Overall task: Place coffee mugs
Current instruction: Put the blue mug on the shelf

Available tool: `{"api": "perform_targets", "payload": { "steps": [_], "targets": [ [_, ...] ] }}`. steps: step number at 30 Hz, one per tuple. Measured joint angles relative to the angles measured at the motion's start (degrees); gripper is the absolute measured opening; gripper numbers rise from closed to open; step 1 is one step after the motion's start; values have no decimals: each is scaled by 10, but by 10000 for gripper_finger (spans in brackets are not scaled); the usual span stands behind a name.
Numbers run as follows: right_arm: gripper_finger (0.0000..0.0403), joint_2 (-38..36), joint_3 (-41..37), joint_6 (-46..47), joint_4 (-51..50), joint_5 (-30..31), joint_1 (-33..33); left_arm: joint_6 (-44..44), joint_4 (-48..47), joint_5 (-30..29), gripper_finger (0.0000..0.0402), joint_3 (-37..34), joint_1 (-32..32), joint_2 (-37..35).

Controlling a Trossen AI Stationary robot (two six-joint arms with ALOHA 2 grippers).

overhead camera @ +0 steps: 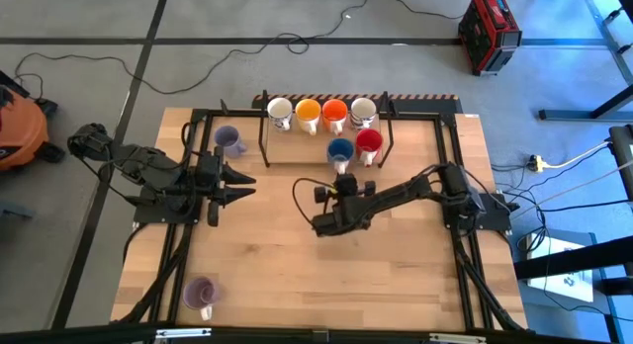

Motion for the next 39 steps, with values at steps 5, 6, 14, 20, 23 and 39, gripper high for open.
{"api": "perform_targets", "payload": {
  "steps": [5,6,14,20,23,39],
  "targets": [
    [31,0,0,-2,3,0,-20,0,0,0,110,0,0,0],
    [31,0,0,-2,5,-2,-24,0,0,0,110,0,0,0],
    [35,0,0,-18,9,-27,-43,0,0,0,110,0,0,0],
    [35,0,0,-25,11,-24,-50,0,0,0,110,0,0,0],
    [40,0,0,-48,31,-24,-54,0,0,0,110,0,0,0],
    [60,0,0,-109,83,-34,-70,-1,0,1,110,0,0,0]
  ]
}}
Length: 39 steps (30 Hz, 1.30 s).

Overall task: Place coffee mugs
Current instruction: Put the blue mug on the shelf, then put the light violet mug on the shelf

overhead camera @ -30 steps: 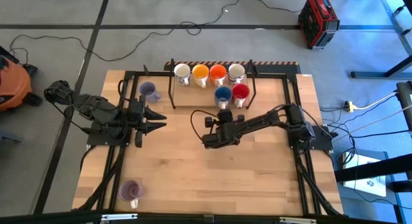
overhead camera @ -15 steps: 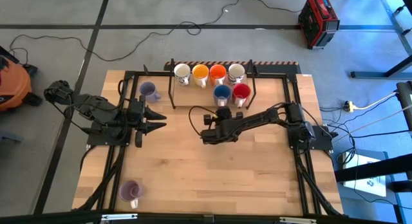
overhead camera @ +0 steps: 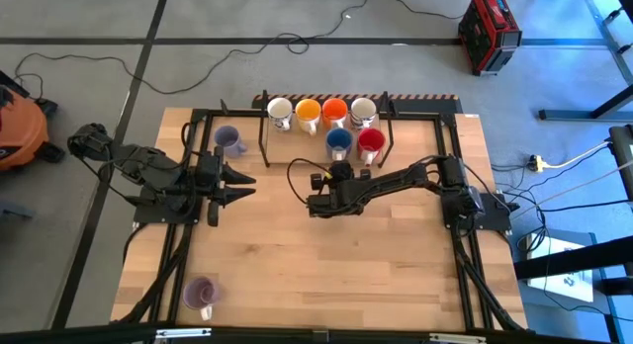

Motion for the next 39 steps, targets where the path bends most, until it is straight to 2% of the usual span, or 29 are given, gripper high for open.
{"api": "perform_targets", "payload": {
  "steps": [5,18,20,29,33,39],
  "targets": [
    [82,0,0,4,-2,-4,0,0,0,0,110,0,0,0],
    [170,-5,0,2,-25,-4,11,-5,0,0,110,0,0,0],
    [175,-11,-1,3,-55,-4,19,-5,0,0,110,0,0,0],
    [177,-59,0,-14,-79,0,58,2,0,0,110,0,0,0],
    [177,-101,0,-43,-81,-20,89,14,0,1,110,0,0,0],
    [177,-175,0,-63,-55,3,149,16,-7,1,110,0,0,2]
  ]
}}
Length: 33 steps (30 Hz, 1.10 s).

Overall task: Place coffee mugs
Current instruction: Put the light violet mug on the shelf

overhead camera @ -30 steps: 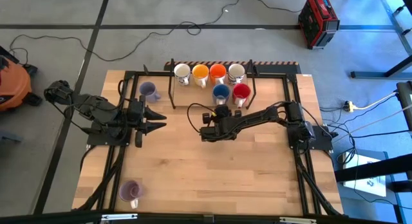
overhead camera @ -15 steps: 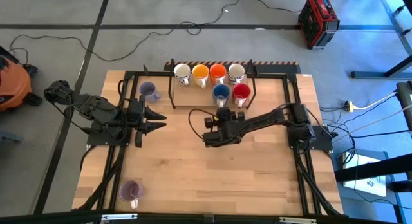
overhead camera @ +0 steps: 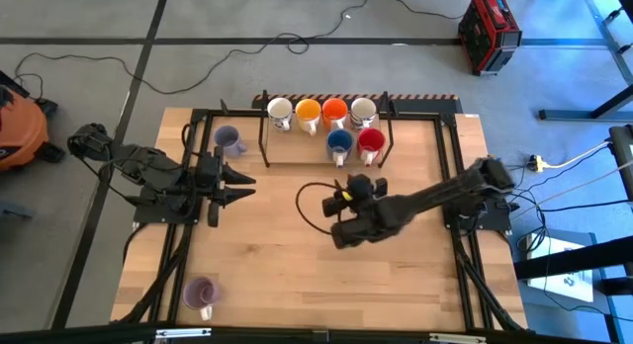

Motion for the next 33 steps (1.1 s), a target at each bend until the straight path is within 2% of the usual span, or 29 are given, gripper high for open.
{"api": "perform_targets", "payload": {
  "steps": [4,7,12,15,22,30,33],
  "targets": [
    [177,-37,0,-77,26,-21,52,-5,-46,-2,110,0,0,11],
    [177,-54,1,-129,46,-59,92,-24,-88,-1,110,0,2,26],
    [177,-57,1,-165,71,-98,142,-85,-162,1,112,0,36,55],
    [177,-57,0,-178,68,-103,164,-131,-206,14,128,0,84,68],
    [177,-57,1,-240,64,-103,193,-184,-303,111,181,0,234,88],
    [177,-65,0,-309,61,-146,191,-198,-373,183,187,0,346,88],
    [177,-66,0,-314,46,-150,191,-189,-400,185,185,0,383,95]
  ]
}}
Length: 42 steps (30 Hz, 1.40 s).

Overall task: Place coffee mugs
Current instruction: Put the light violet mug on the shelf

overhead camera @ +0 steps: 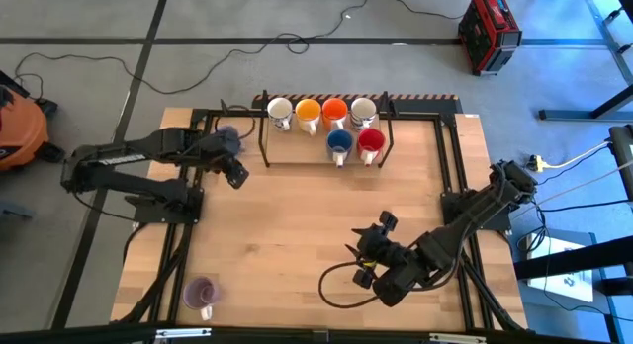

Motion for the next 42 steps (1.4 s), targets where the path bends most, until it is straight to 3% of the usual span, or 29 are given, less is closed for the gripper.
{"api": "perform_targets", "payload": {
  "steps": [8,19,29,38,42],
  "targets": [
    [177,-2,0,13,-45,67,0,85,-21,-2,184,0,130,29],
    [177,-13,0,44,-96,93,-2,333,-19,31,183,0,280,135],
    [177,-13,0,66,-108,77,-2,423,3,44,183,0,328,215],
    [177,-13,0,66,-107,77,-1,447,14,51,183,-2,344,254],
    [177,-13,0,66,-107,77,-1,448,60,50,183,-46,345,249]
  ]
}}
